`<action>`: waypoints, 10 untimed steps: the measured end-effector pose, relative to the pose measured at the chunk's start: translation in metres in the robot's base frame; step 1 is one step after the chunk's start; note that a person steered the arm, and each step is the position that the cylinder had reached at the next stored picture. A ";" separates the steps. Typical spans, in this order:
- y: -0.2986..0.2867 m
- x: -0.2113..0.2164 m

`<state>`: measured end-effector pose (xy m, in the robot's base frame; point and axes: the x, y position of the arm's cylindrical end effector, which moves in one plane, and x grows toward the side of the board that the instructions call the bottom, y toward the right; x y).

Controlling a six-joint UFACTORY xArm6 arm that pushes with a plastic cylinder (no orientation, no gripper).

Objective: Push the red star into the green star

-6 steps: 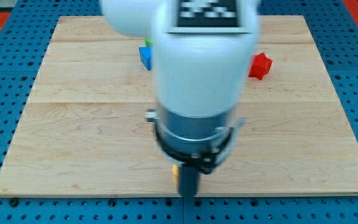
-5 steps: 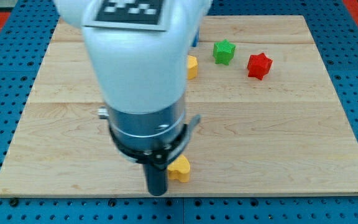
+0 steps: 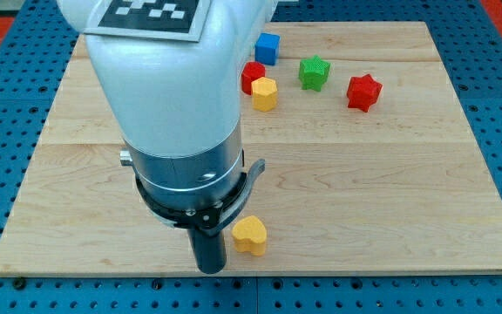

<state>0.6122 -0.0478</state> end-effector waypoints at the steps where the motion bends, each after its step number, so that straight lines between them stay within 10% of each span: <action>1: 0.000 0.000; 5: -0.040 -0.137; 8: 0.275 -0.231; 10: 0.303 -0.254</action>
